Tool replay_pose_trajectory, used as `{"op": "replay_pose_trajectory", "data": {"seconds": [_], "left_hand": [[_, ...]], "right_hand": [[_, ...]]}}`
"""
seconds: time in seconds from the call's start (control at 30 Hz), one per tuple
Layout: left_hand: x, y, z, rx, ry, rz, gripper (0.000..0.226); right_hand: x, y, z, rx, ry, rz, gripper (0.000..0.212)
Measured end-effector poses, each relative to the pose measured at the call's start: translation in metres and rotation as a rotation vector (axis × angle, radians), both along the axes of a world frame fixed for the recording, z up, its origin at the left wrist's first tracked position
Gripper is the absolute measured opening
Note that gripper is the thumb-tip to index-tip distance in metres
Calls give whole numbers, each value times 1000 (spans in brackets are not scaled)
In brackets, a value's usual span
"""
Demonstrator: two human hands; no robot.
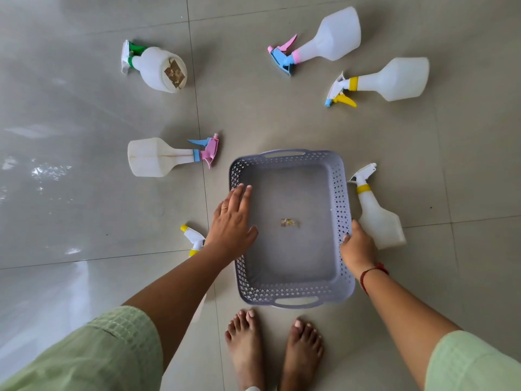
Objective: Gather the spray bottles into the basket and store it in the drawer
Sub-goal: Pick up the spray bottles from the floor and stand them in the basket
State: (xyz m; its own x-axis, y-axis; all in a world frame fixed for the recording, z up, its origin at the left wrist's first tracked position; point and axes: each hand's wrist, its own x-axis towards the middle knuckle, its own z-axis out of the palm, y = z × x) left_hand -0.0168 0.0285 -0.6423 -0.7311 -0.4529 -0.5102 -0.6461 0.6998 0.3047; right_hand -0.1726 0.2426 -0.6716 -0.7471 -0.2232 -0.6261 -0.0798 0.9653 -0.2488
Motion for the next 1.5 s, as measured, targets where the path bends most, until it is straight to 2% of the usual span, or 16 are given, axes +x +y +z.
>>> {"op": "replay_pose_trajectory", "data": {"seconds": [0.13,0.23,0.4,0.53,0.77,0.87,1.0,1.1,1.23,1.33,1.5], "left_hand": [[0,-7,9,-63,14,19,85],[-4,-12,14,-84,-6,118,84],[-12,-26,13,30,-71,289,80],[-3,-15,6,95,-161,233,62],[30,-8,-14,101,-144,380,33],[35,-10,-20,108,-129,412,28],[36,-13,-23,131,-164,438,28],[36,-15,-15,107,-181,432,39],[48,-14,11,49,-138,447,62],[69,-13,26,36,-111,509,67],[111,-8,30,61,-124,577,73]], "right_hand": [[-35,-8,11,85,45,264,34],[-53,-19,16,108,51,426,47],[-63,-39,20,79,108,638,61],[-58,-62,20,58,136,780,59],[-45,-93,11,58,163,984,60],[-42,-100,6,65,188,1018,60],[-38,-103,0,57,192,981,52],[-36,-106,5,39,132,937,35],[-26,-110,28,-47,131,893,56],[-10,-120,51,-127,172,887,55],[38,-148,70,-200,150,1037,54]]}}
